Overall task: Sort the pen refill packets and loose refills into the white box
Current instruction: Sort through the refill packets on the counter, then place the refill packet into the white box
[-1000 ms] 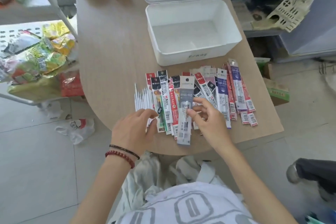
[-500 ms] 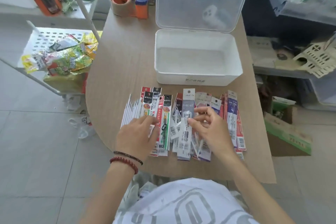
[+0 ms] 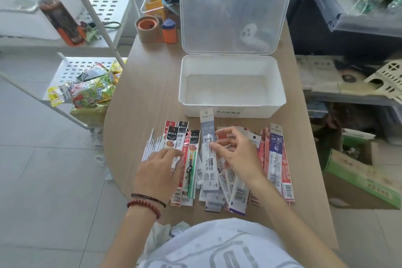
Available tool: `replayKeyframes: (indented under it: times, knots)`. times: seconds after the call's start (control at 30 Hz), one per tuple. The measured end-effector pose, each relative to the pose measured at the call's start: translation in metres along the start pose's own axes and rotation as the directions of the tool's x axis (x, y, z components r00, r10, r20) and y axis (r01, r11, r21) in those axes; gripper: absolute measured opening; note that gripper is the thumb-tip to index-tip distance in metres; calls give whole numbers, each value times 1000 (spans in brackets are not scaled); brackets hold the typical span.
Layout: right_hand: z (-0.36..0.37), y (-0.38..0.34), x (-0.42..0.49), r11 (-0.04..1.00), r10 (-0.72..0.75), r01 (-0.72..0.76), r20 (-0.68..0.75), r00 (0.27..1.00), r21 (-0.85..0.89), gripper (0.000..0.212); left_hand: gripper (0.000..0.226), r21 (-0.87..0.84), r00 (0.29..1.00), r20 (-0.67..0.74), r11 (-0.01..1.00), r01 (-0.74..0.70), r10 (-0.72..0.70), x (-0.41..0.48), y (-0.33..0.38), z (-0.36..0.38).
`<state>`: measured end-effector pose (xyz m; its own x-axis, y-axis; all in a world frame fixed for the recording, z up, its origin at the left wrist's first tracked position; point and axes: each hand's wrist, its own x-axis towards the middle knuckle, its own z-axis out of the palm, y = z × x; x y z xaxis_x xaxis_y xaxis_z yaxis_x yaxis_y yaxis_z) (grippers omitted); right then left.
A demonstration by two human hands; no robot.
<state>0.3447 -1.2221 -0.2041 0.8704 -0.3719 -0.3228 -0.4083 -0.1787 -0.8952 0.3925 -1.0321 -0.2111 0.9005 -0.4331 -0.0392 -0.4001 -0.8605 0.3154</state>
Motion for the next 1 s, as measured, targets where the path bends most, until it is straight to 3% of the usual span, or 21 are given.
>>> replayKeyframes:
  times: [0.13, 0.33, 0.47, 0.77, 0.87, 1.0]
  knots:
    - [-7, -24, 15, 993, -91, 92, -10, 996, 75, 29, 18, 9, 1000, -26, 1000, 2, -2, 17, -3, -11]
    - [-15, -70, 75, 967, -246, 249, -62, 967, 49, 25, 22, 41, 997, -41, 998, -56, 58, 54, -3, -29]
    - [-9, -79, 126, 972, -233, 233, -32, 972, 10, 12, 23, 51, 994, -79, 996, -67, 71, 78, -5, -40]
    - [10, -65, 190, 991, -135, 135, -99, 986, -4, 19, 21, 13, 997, -78, 999, -29, 30, 99, -15, -42]
    - [18, -60, 199, 989, -118, 116, -22, 993, -87, 25, 20, -8, 995, -102, 1000, -4, 4, 98, -19, -41]
    - [29, -48, 206, 900, -133, 184, 152, 979, -394, 49, 21, -11, 998, -70, 1000, -2, 1, 93, -23, -35]
